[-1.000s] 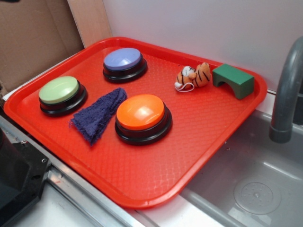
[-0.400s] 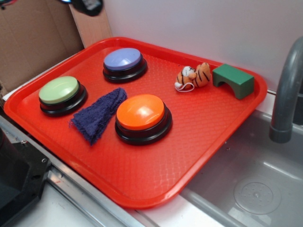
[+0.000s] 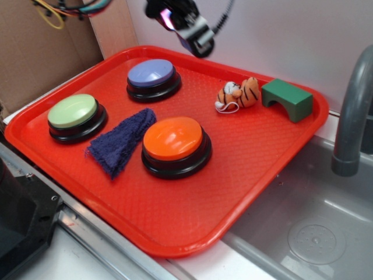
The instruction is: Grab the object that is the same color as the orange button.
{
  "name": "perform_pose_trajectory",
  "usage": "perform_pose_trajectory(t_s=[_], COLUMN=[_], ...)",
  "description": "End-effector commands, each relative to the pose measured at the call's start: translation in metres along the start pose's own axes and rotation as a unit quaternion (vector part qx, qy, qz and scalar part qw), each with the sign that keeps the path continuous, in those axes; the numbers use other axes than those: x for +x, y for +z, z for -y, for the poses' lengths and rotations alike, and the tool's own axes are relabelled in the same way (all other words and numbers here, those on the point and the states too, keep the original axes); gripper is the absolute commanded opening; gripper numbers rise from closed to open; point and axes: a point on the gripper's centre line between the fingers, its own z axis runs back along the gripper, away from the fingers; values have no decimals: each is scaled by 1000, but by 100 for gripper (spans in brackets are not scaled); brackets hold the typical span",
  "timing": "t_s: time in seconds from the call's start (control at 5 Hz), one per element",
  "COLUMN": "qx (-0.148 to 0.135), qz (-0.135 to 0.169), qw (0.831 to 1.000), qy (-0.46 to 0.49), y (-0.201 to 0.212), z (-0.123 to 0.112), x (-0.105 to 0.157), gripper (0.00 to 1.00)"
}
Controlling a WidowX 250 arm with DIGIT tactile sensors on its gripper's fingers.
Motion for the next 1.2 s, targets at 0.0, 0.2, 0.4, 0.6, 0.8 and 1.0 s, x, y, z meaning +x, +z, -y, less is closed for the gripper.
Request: perform_pose_trajectory(t_s=[0.0,0.2,0.4,0.6,0.8,1.0], qx=[12,9,26,28,19,19], qz=[7,-13,-30,-36,-36,-37], qw=[999,998,997,998,999,999], qy=[-53,-60,-60,-50,-32,-4], y=[-48,-73,-92,-98,-95,-86], z=[16,19,20,19,14,6], x=[26,27,27,26,25,21], gripper=[100,100,100,100,0,0])
